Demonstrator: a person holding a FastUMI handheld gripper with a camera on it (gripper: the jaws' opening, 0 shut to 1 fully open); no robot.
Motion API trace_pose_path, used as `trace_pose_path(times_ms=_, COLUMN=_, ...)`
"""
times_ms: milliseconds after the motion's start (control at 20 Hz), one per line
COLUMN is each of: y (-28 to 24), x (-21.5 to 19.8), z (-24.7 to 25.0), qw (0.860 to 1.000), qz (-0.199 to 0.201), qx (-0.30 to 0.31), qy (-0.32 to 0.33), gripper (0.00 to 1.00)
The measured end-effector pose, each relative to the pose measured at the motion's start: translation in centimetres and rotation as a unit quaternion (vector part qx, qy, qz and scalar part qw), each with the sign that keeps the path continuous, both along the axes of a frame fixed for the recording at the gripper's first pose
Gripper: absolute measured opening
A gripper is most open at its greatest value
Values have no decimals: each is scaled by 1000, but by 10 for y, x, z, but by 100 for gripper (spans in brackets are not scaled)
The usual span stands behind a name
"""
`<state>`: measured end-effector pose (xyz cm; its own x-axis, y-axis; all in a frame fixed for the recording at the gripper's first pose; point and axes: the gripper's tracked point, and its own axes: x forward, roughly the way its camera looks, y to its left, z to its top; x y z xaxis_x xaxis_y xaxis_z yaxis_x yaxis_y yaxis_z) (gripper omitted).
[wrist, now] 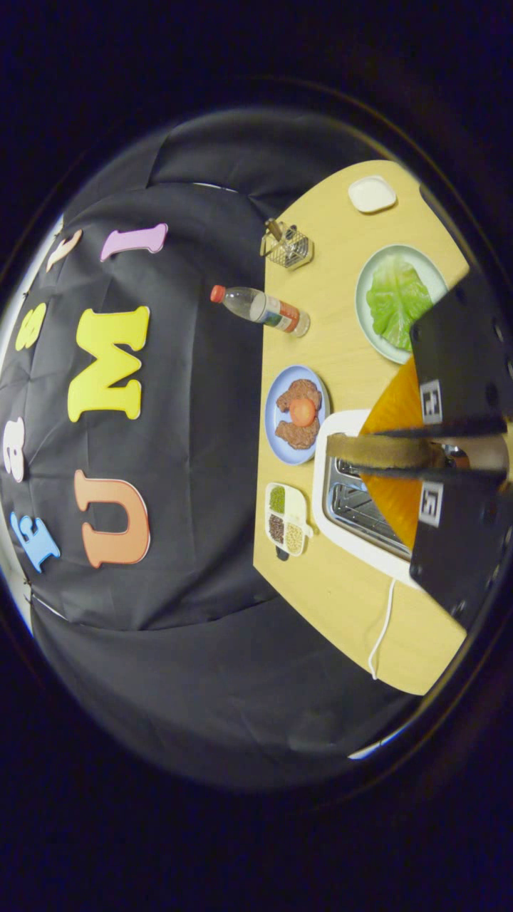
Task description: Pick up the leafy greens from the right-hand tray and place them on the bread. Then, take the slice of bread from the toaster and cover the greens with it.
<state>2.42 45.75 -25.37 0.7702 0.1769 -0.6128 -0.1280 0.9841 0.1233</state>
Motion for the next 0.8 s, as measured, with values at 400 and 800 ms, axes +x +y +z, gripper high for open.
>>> trace_pose_path(times_ms=400, y=-12, x=7, z=92, qw=994, qz=29, qx=83, qy=-60, gripper=11)
trace_pose_path(times_ms=800, y=-110, x=14, z=112, qw=990, qz=-12, qx=116, qy=-75, gripper=11)
